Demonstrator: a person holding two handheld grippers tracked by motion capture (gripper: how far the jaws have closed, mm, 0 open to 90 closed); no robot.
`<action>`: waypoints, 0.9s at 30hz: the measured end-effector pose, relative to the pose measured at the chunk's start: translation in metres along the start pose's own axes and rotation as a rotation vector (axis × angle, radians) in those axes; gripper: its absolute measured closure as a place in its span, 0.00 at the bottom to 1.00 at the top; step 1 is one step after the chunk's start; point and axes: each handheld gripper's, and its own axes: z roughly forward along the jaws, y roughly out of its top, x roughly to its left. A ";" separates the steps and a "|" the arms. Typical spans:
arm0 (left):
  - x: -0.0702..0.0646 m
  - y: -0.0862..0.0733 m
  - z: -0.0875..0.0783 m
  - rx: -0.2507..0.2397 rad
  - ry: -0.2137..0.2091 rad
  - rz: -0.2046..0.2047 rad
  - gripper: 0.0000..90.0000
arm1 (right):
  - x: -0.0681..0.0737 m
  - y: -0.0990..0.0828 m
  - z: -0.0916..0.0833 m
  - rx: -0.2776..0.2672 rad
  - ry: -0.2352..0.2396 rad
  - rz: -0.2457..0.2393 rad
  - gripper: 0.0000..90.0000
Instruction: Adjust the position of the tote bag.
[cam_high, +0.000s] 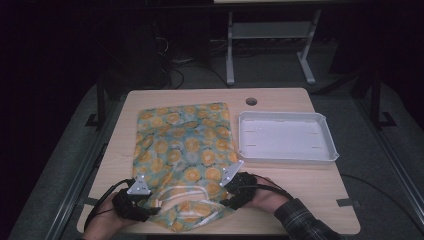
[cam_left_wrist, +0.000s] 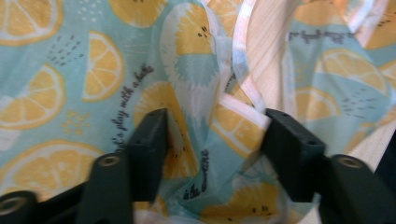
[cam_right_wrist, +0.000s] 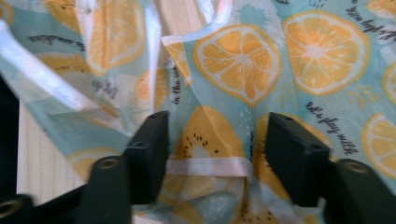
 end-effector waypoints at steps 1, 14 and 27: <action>0.000 0.000 0.000 -0.005 -0.001 0.000 0.53 | 0.000 0.000 -0.001 -0.001 -0.002 0.004 0.55; 0.008 0.002 -0.001 -0.003 -0.029 -0.020 0.98 | -0.006 0.002 -0.001 -0.003 0.023 -0.011 0.97; 0.008 0.002 -0.017 -0.076 -0.083 -0.049 0.99 | -0.007 0.002 -0.012 -0.031 0.029 -0.009 0.98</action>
